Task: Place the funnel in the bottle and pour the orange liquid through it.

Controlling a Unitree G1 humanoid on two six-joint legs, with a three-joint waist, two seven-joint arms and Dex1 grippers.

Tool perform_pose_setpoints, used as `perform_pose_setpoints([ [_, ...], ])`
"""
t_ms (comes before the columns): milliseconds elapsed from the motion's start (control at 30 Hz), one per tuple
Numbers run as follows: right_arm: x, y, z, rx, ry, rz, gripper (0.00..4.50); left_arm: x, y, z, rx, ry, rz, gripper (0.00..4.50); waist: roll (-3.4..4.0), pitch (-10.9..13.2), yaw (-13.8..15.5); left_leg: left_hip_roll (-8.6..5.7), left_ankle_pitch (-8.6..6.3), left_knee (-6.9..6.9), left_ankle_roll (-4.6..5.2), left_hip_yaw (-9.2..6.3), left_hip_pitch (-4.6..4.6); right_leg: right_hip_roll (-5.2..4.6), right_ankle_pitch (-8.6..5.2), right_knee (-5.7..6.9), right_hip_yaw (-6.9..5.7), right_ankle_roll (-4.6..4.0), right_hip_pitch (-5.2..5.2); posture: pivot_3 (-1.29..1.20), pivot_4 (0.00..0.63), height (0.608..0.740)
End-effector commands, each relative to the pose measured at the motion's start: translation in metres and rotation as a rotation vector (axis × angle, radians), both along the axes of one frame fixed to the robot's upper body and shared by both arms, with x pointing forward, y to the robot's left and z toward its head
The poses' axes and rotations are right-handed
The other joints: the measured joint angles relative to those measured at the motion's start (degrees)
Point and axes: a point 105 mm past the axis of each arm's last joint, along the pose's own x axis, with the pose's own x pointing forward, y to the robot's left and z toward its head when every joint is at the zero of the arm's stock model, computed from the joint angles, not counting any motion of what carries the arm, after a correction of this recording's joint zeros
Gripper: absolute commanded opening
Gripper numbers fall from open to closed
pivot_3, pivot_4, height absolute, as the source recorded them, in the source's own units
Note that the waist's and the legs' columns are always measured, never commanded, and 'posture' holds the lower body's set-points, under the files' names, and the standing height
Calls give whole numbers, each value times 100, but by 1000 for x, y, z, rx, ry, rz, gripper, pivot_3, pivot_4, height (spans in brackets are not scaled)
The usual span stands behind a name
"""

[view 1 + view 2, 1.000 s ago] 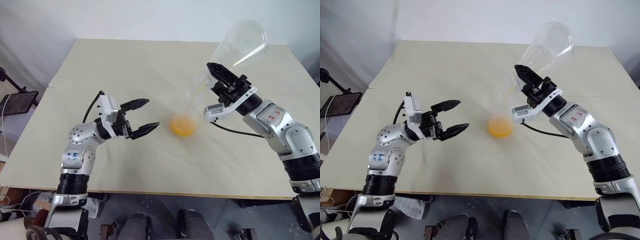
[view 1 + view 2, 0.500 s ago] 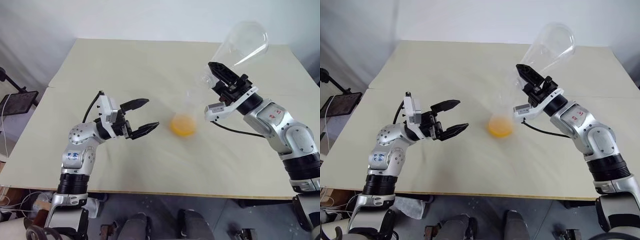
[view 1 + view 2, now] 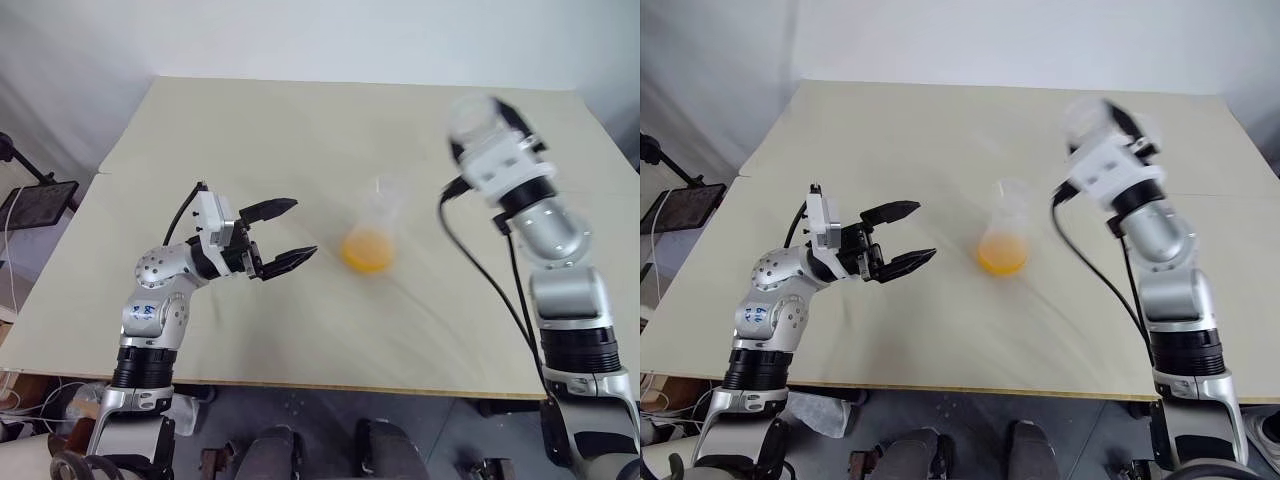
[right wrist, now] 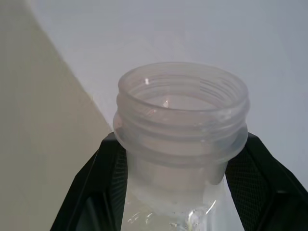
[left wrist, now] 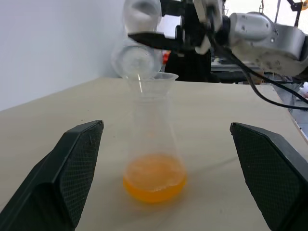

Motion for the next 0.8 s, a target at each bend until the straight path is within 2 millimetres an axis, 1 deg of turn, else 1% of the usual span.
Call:
perform_pose_setpoints([
  [33, -12, -48, 15, 282, 21, -23, 2423, -1, 4, 10, -10, -33, -4, 4500, 0, 0, 2, -1, 0, 0, 0, -2, 0, -1, 0, -1, 1, 0, 1, 0, 150, 740],
  [67, -13, -62, 10, 363, 46, -25, 2423, -1, 4, 10, -9, -32, -4, 4500, 0, 0, -4, -2, 0, -2, 0, -5, 0, -3, 0, -1, 3, 0, 1, 0, 150, 740],
  [133, -13, -90, -7, 522, 116, -55, 2423, -1, 3, 10, -5, -29, -9, 4500, 0, 0, -15, -1, 0, -8, 0, -4, 0, -2, 0, -2, 4, 0, 0, 0, 150, 740],
  [167, -13, -98, -12, 575, 140, -58, 2423, 0, 3, 10, -4, -28, -12, 4500, 0, 0, -16, 1, 0, -9, 0, -4, 0, -1, 0, -2, 3, 0, 0, 0, 150, 740],
  [200, -13, -107, -17, 587, 141, -97, 2423, 0, 2, 10, -4, -27, -13, 4500, 0, 0, -18, 1, 0, -9, 0, -1, 1, -1, 0, -2, 3, 0, 0, 0, 150, 740],
  [233, -13, -116, -24, 675, 149, -71, 2423, 0, 2, 10, -2, -26, -17, 4500, 0, 0, -21, 1, 0, -9, 0, 4, 1, -1, 0, -2, 3, 0, -2, 0, 150, 740],
  [267, -12, -133, -37, 702, 179, -153, 2423, 1, 1, 10, -3, -24, -21, 4500, 0, 0, -20, 1, 0, -8, 0, 6, 2, -1, 0, -1, 3, 0, -2, 0, 150, 740],
  [300, -12, -141, -49, 745, 218, -159, 2423, 1, 0, 10, -2, -24, -26, 4500, 0, 0, -18, 1, 0, -8, 1, 12, 2, 1, 0, -1, 2, 0, -3, 0, 150, 740],
  [333, -12, -145, -56, 772, 246, -156, 2423, 1, -1, 11, -1, -23, -28, 4500, 0, 0, -13, 1, 1, -8, 1, 14, 5, 1, 0, 0, 3, 0, -2, 0, 150, 740],
  [400, -12, -151, -65, 779, 270, -169, 2423, 1, -1, 11, 1, -24, -33, 4500, 1, 0, -22, 0, 2, -9, 3, 15, 6, 0, 0, 0, 6, 0, -2, 0, 150, 740],
  [467, -11, -152, -66, 787, 262, -154, 2423, 1, -2, 11, -1, -24, -33, 4500, 1, 0, -25, 0, 2, -10, 3, 17, 6, 0, 0, 0, 7, 0, -4, 0, 150, 740],
  [533, -11, -152, -66, 802, 258, -136, 3152, 0, -2, 11, -1, -23, -32, 4500, 1, 0, -27, 0, 2, -9, 3, 16, 6, -2, 0, 0, 8, 0, -3, 0, 150, 740],
  [567, -11, -151, -66, 807, 266, -116, 3403, 0, -2, 11, -1, -22, -33, 4500, 1, 0, -28, 3, 2, -9, 3, 16, 7, -2, 0, 0, 8, 0, -3, 0, 150, 740],
  [667, -13, -156, -64, 801, 248, -133, 4313, -1, -1, 11, 2, -21, -32, 4500, 1, 0, -26, 3, 2, -9, 3, 16, 6, -2, 0, 0, 9, 0, -4, 0, 150, 740],
  [700, -17, -155, -61, 787, 243, -124, 4432, -1, -1, 11, 3, -21, -29, 4500, 1, 0, -25, 2, 2, -9, 3, 17, 5, -2, 0, 0, 9, 0, -4, 0, 150, 740],
  [800, -28, -153, -52, 752, 244, -83, 4432, -2, 2, 10, 6, -17, -23, 4500, 1, 0, 9, 0, 2, -8, 3, 9, 2, -4, 0, -1, 13, 0, -4, 0, 150, 740],
])
